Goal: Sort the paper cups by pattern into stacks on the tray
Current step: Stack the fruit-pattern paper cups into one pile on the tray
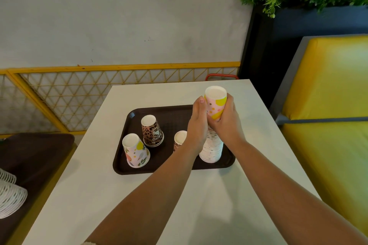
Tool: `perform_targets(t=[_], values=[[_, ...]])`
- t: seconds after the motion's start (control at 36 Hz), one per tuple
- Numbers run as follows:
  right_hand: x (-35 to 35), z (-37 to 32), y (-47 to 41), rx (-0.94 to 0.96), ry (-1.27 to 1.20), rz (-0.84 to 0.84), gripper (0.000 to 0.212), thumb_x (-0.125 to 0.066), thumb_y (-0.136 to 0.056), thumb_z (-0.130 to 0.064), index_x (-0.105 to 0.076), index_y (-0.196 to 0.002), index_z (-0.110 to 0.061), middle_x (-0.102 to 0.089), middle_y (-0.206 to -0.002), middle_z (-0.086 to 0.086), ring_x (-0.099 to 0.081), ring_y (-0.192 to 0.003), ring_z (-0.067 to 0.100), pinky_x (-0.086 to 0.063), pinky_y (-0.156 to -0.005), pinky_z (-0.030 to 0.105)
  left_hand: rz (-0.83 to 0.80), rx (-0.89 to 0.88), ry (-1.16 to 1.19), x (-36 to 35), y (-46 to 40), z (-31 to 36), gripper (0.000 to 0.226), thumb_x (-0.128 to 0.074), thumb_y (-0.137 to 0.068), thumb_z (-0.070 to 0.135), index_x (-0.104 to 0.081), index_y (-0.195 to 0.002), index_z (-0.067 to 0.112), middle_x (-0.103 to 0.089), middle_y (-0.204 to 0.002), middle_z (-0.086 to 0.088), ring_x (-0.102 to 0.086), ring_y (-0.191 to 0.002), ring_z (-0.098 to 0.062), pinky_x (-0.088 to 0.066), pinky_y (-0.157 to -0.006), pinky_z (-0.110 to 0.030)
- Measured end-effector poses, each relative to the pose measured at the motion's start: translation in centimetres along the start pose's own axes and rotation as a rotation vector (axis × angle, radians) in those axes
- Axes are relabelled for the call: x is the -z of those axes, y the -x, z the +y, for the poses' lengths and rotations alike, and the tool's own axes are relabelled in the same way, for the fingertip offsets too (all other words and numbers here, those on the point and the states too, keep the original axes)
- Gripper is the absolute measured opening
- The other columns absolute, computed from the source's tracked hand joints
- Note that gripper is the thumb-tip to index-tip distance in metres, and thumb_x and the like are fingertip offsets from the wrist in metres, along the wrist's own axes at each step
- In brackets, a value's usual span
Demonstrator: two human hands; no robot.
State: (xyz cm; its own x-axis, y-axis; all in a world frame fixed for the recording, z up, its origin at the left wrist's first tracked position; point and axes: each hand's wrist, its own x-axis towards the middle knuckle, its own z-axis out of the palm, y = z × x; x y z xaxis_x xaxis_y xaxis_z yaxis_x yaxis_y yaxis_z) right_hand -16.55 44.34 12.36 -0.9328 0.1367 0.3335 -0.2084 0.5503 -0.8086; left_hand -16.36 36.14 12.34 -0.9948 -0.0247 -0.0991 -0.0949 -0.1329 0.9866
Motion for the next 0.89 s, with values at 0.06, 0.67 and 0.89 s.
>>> perform_targets(t=[0.06, 0.67, 0.89], values=[[0.0, 0.0, 0.0, 0.003, -0.013, 0.0, 0.074, -0.071, -0.078, -0.032, -0.029, -0.137, -0.018, -0.047, -0.133, 0.002, -0.049, -0.117, 0.017, -0.042, -0.087, 0.024, 0.017, 0.005, 0.004, 0.0, 0.2, -0.1, 0.09, -0.035, -0.064, 0.084, -0.053, -0.132, 0.029, -0.064, -0.125, 0.0, -0.058, -0.12, -0.018, -0.041, -0.109, -0.046], [0.8, -8.2, -0.8, 0.486, -0.113, -0.033, 0.054, -0.061, -0.084, -0.025, -0.04, -0.132, -0.014, -0.042, -0.132, 0.003, -0.043, -0.122, 0.013, -0.04, -0.103, 0.039, 0.635, -0.254, -0.252, 5.6, 3.6, 3.6, 0.033, -0.04, -0.102, 0.034, -0.054, -0.129, 0.022, -0.047, -0.137, -0.002, -0.045, -0.121, -0.016, -0.038, -0.101, -0.033], [-4.4, -10.4, 1.8, 0.571, -0.116, -0.309, 0.049, -0.064, -0.082, -0.019, -0.046, -0.127, -0.012, -0.049, -0.125, 0.003, -0.046, -0.116, 0.012, -0.04, -0.099, 0.047, 0.856, -0.317, -0.405, 12.8, 6.9, 3.5, 0.032, -0.051, -0.098, 0.026, -0.053, -0.129, 0.021, -0.046, -0.139, -0.003, -0.045, -0.125, -0.017, -0.041, -0.102, -0.036]])
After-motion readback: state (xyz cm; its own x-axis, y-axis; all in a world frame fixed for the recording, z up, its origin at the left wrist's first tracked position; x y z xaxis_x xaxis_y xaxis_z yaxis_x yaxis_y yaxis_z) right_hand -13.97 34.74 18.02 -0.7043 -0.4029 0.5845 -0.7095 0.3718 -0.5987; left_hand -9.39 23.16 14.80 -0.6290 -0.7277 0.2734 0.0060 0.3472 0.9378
